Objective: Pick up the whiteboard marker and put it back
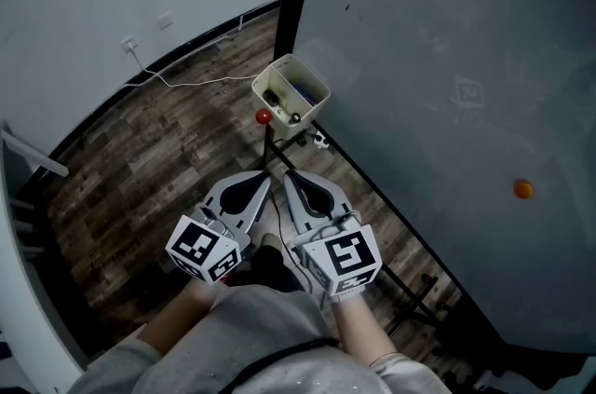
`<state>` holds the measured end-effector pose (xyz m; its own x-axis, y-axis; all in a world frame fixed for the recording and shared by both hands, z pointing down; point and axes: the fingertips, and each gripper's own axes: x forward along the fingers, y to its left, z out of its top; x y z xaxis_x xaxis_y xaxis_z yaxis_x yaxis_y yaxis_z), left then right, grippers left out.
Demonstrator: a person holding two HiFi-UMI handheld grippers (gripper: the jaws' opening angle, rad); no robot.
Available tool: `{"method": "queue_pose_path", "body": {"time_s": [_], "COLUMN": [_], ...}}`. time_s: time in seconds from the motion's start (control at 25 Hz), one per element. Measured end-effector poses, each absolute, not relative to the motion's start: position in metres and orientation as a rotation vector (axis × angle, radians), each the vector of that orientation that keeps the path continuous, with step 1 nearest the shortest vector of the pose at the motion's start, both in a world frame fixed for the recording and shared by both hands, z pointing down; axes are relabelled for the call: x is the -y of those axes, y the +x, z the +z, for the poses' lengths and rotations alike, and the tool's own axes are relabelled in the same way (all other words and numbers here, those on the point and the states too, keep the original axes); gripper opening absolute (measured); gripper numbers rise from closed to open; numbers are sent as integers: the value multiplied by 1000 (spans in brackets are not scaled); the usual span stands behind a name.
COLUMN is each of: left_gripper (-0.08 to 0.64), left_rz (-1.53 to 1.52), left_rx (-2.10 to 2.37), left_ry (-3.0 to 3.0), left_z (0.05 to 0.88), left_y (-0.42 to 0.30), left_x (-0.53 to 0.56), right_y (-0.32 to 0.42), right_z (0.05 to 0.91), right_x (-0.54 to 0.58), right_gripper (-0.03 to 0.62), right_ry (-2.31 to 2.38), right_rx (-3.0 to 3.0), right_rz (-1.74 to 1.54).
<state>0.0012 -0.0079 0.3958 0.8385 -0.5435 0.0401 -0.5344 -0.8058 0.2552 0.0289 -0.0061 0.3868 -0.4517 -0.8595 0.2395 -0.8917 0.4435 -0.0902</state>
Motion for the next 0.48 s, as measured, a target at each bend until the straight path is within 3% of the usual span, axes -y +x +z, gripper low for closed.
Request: {"method": "queue_pose_path", "body": {"time_s": [0.48], "left_gripper": [11], "left_rz": [-52], "left_rx": [818], "left_ry": [2763], "left_z": [396], "left_y": [-17], "left_x": [-14], "right_y": [12], "right_z": [381], "right_x": [-14], "right_gripper": [18], "right_ry": [1578], "right_rx": [2541], "right_rz": [290]}}
